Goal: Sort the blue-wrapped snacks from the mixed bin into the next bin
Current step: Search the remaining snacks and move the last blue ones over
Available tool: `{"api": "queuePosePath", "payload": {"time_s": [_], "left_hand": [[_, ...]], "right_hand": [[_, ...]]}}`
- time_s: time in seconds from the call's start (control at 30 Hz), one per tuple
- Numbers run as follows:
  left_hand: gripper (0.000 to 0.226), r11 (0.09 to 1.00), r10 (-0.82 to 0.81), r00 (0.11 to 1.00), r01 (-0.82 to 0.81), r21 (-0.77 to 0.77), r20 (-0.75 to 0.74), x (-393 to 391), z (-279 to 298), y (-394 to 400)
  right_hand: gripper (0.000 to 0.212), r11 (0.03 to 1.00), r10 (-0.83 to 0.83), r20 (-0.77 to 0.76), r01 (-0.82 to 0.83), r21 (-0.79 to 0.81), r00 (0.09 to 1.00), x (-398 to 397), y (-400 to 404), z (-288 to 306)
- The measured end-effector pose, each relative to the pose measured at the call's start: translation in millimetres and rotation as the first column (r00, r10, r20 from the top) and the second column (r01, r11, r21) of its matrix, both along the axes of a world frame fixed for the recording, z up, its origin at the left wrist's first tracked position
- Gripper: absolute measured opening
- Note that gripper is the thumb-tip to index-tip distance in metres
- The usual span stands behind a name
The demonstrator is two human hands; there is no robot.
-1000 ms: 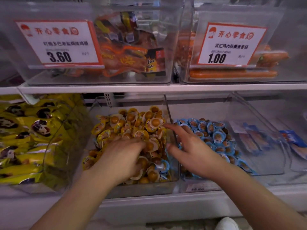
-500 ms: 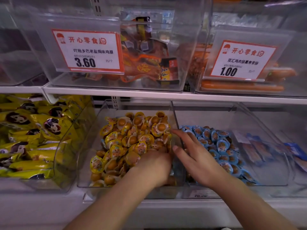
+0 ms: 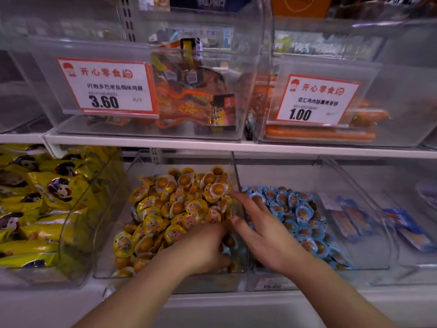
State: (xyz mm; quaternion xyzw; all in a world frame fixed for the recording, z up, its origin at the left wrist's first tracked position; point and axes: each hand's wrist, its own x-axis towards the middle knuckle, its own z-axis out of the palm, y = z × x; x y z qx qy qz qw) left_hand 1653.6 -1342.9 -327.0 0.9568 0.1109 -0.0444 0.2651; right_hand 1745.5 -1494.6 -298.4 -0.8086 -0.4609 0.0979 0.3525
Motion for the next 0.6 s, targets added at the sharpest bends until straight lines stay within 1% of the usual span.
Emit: {"api": "queuePosePath", "payload": {"time_s": [0.07, 0.1, 0.17, 0.23, 0.27, 0.33, 0.4, 0.43, 0.47, 0.53, 0.57, 0.6], "left_hand": [[0.037, 0.985, 0.072, 0.996, -0.061, -0.164, 0.056, -2.1, -0.1, 5.6], [0.035, 0.963, 0.121, 0.989, -0.097, -0.252, 0.08, -3.3, 1.7, 9.2], [0.026, 0.893, 0.22, 0.966, -0.143, -0.427, 0.135, -7.2, 5.9, 17.6], [0.02, 0.795, 0.326, 0.928, -0.166, -0.584, 0.18, -14.6, 12.9, 27.4], [0.017, 0.725, 0.381, 0.908, -0.176, -0.666, 0.174, -19.7, 16.9, 32.5], [0.013, 0.548, 0.481, 0.87, -0.2, -0.812, 0.11, -31.6, 24.2, 41.5], [0.012, 0.361, 0.536, 0.843, -0.184, -0.914, 0.042, -43.4, 32.1, 48.2], [0.012, 0.289, 0.555, 0.832, -0.16, -0.944, 0.029, -48.4, 35.3, 50.4], [0.013, 0.23, 0.571, 0.82, -0.131, -0.964, 0.025, -52.8, 37.9, 52.1], [0.017, 0.149, 0.6, 0.8, -0.096, -0.984, 0.013, -60.7, 41.0, 53.9], [0.019, 0.127, 0.613, 0.79, -0.099, -0.987, 0.0, -63.9, 41.7, 54.3], [0.02, 0.109, 0.624, 0.782, -0.106, -0.988, -0.015, -66.6, 42.1, 54.7]], "right_hand": [[0.05, 1.0, -0.002, -0.006, 0.002, -0.004, 1.0, 0.6, 0.1, 1.3], [0.05, 1.0, -0.005, -0.005, 0.005, -0.004, 1.0, 0.6, 0.1, 2.3], [0.05, 1.0, -0.023, 0.011, 0.023, 0.003, 1.0, -2.3, 0.1, 3.3], [0.048, 0.997, -0.06, 0.065, 0.057, 0.041, 0.996, -8.8, 2.4, 3.8], [0.046, 0.993, -0.092, 0.099, 0.084, 0.084, 0.991, -12.6, 4.4, 5.3], [0.039, 0.962, -0.176, 0.158, 0.136, 0.236, 0.972, -19.7, 10.2, 11.2], [0.032, 0.904, -0.249, 0.193, 0.157, 0.398, 0.949, -27.2, 17.5, 19.7], [0.029, 0.877, -0.259, 0.179, 0.154, 0.455, 0.949, -31.4, 21.1, 22.9], [0.027, 0.859, -0.242, 0.126, 0.152, 0.488, 0.962, -36.5, 24.9, 25.1], [0.026, 0.864, -0.168, -0.073, 0.183, 0.47, 0.983, -48.7, 35.1, 26.0], [0.024, 0.88, -0.135, -0.189, 0.205, 0.427, 0.973, -55.0, 41.3, 25.4], [0.023, 0.896, -0.098, -0.331, 0.228, 0.382, 0.939, -60.5, 48.2, 25.1]]}}
